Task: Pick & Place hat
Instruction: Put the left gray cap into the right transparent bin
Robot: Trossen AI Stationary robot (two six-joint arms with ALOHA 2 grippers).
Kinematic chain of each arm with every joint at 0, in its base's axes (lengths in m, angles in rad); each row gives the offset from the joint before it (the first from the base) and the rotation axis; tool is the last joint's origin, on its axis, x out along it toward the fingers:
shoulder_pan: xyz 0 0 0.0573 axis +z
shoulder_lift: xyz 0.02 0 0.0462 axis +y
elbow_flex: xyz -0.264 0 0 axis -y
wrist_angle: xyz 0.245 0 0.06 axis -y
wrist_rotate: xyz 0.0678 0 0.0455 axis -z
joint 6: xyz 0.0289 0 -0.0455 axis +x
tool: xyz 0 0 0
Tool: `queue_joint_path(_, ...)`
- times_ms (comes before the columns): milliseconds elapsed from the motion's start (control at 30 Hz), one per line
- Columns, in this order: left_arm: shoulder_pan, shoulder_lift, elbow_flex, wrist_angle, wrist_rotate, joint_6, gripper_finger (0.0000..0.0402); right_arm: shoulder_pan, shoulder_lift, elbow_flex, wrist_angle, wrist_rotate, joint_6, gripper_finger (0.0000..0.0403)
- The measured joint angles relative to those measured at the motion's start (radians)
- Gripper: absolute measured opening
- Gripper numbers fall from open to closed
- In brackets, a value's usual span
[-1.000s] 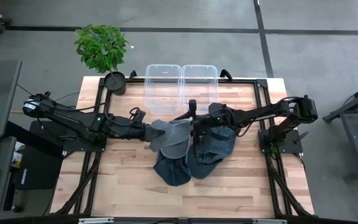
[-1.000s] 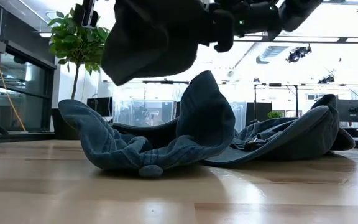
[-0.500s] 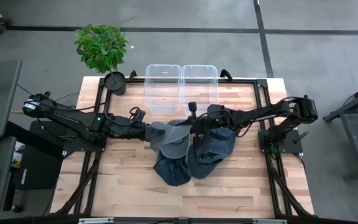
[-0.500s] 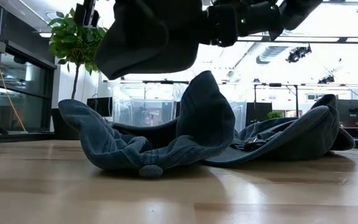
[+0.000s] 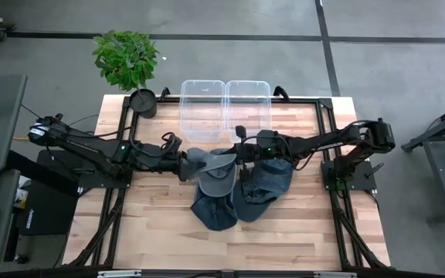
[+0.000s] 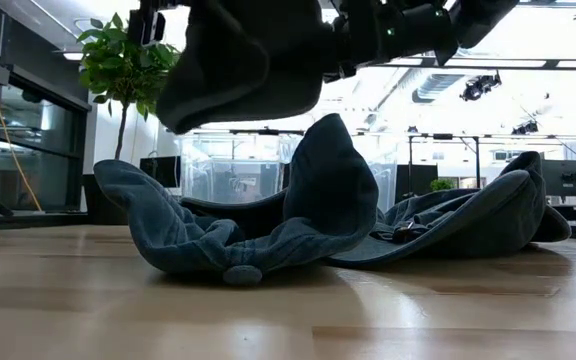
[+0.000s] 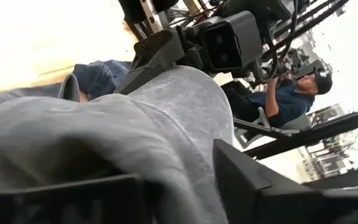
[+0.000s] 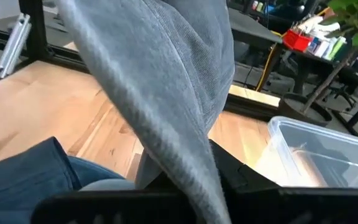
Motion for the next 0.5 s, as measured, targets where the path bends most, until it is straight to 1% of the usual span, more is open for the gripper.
queue_joint_path(167,-0.001,0.000,0.000,0.000,-0.006,0.082,0.0198,-0.001,-0.006,0.000,-0.035,0.007,0.004,0.0005)
queue_joint_path(267,-0.001,-0.004,0.000,0.000,-0.022,0.116,0.0230,-0.001,-0.027,0.000,-0.092,0.027,0.004,0.0004)
queue_joint_path(367,-0.001,-0.017,0.000,0.006,-0.032,0.153,0.0248,-0.001,-0.059,0.000,-0.147,0.031,0.004,0.0004)
queue_joint_path(500,-0.001,-0.015,0.000,0.002,-0.031,0.171,0.0254,-0.001,-0.102,0.000,-0.236,0.030,0.012,0.0004)
